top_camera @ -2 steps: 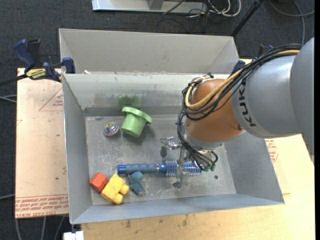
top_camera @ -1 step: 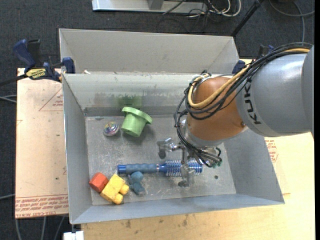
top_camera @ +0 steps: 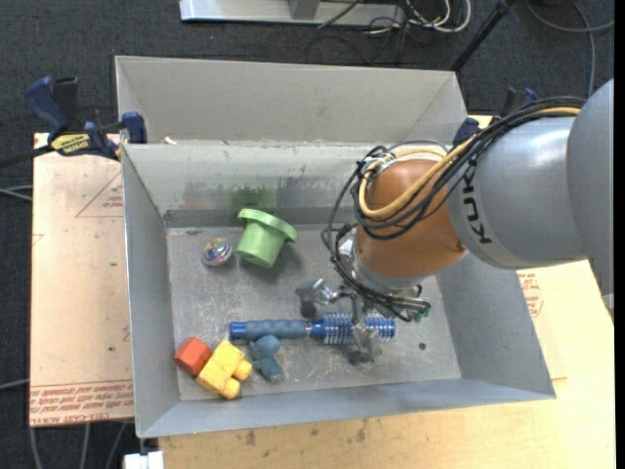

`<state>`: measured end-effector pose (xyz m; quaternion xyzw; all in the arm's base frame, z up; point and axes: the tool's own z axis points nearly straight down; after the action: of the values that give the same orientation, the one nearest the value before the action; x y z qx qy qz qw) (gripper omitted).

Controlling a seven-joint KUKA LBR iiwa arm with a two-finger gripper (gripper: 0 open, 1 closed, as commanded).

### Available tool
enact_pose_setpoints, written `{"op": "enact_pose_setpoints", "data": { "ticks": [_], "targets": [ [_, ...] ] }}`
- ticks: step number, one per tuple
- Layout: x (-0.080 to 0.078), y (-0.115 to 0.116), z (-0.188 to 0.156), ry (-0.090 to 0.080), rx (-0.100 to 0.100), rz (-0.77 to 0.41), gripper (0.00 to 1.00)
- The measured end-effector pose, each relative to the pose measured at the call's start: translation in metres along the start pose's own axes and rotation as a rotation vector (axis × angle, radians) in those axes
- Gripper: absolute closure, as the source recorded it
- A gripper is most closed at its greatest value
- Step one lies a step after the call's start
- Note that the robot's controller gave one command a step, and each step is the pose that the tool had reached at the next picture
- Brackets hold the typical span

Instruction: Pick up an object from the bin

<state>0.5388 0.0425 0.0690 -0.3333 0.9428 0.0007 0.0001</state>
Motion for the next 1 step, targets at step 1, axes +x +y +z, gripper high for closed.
{"op": "enact_pose_setpoints", "data": {
  "ticks": [1],
  "targets": [
    [-0.0006,0.0003,0.0000,-0.001,0.000,0.003,0.00]
  ]
}}
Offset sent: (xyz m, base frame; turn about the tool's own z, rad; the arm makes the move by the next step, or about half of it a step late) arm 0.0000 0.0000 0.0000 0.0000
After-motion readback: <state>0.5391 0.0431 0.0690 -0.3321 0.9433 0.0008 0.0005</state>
